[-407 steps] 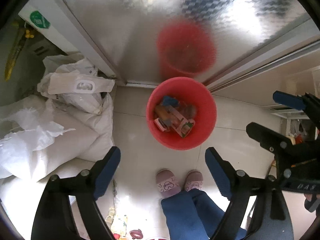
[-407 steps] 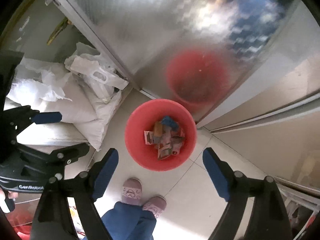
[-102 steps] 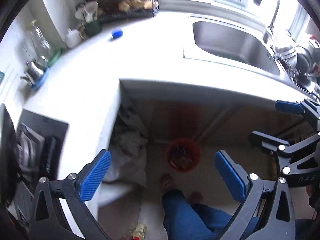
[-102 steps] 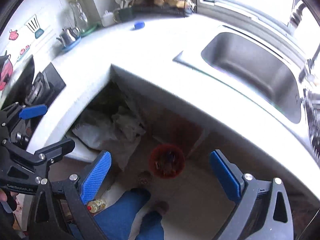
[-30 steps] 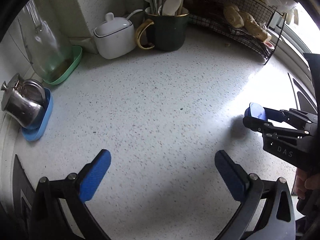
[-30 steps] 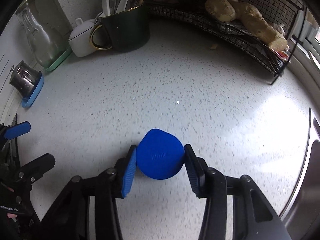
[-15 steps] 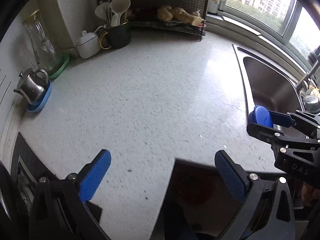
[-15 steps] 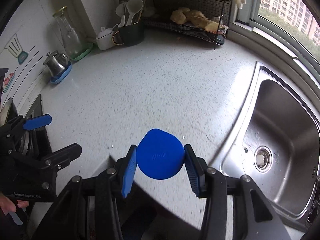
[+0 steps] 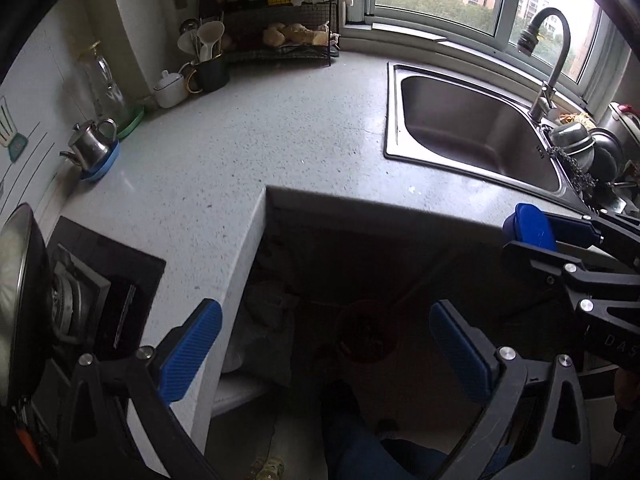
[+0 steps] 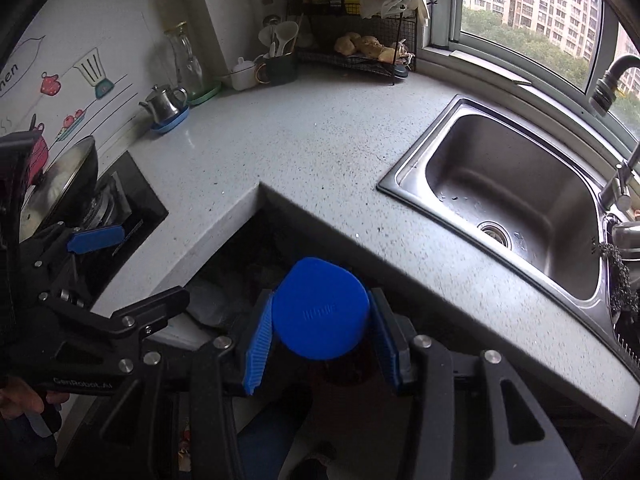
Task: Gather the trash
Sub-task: 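Carry the blue lid with the right gripper down over the red bin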
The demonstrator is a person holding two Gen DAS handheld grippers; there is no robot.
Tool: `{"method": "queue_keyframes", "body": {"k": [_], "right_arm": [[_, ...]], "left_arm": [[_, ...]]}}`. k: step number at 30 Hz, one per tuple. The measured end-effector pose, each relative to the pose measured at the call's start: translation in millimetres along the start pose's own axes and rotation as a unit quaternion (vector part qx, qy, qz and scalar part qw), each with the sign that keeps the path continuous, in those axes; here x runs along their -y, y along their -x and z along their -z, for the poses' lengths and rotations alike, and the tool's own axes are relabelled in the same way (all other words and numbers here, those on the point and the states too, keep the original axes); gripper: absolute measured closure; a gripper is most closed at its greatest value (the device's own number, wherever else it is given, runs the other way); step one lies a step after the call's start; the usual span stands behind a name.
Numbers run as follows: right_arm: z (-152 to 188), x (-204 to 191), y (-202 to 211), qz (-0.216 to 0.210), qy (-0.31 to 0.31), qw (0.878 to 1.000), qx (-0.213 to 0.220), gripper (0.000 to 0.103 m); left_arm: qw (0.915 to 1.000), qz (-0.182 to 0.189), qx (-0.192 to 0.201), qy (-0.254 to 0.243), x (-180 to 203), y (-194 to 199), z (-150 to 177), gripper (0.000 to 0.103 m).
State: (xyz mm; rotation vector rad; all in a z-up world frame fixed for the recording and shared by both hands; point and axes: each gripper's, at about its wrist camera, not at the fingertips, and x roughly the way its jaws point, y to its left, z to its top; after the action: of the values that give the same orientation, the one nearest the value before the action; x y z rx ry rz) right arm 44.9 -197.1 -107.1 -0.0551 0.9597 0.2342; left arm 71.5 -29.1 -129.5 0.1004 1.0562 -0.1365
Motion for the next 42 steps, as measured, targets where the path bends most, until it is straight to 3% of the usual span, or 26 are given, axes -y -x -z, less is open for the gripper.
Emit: {"method": "queue_keyframes", "body": {"k": [8, 16, 25, 35, 42], "right_arm": [[36.5, -4.4, 23.6, -0.01, 0.0, 1.0, 0.003, 0.059], [52.2, -0.7, 1.4, -0.025, -0.014, 1.0, -0.013, 0.059], [67.6, 8.8, -73.0, -0.018, -0.015, 0.998, -0.066, 0.059], [100.6, 32.1, -196.7, -0.011, -0.034, 0.992, -0.123, 0.059], [130.0, 39.0, -288.0, -0.02, -0.043, 0.99, -0.134, 0.059]], "left_arm": [[0.9999, 0.001, -0.01, 0.0, 25.0, 35.5, 50.0, 0.0], [0.999, 0.008, -0.043, -0.006, 38.9, 12.7, 68.5, 0.0], [0.995, 0.029, -0.095, -0.012, 44.4, -72.1, 87.3, 0.0], [0.9862, 0.053, -0.157, 0.005, 42.0, -203.7, 123.5, 0.0], [0.9803, 0.057, -0.189, 0.017, 41.0, -311.8, 155.4, 0.0]]}}
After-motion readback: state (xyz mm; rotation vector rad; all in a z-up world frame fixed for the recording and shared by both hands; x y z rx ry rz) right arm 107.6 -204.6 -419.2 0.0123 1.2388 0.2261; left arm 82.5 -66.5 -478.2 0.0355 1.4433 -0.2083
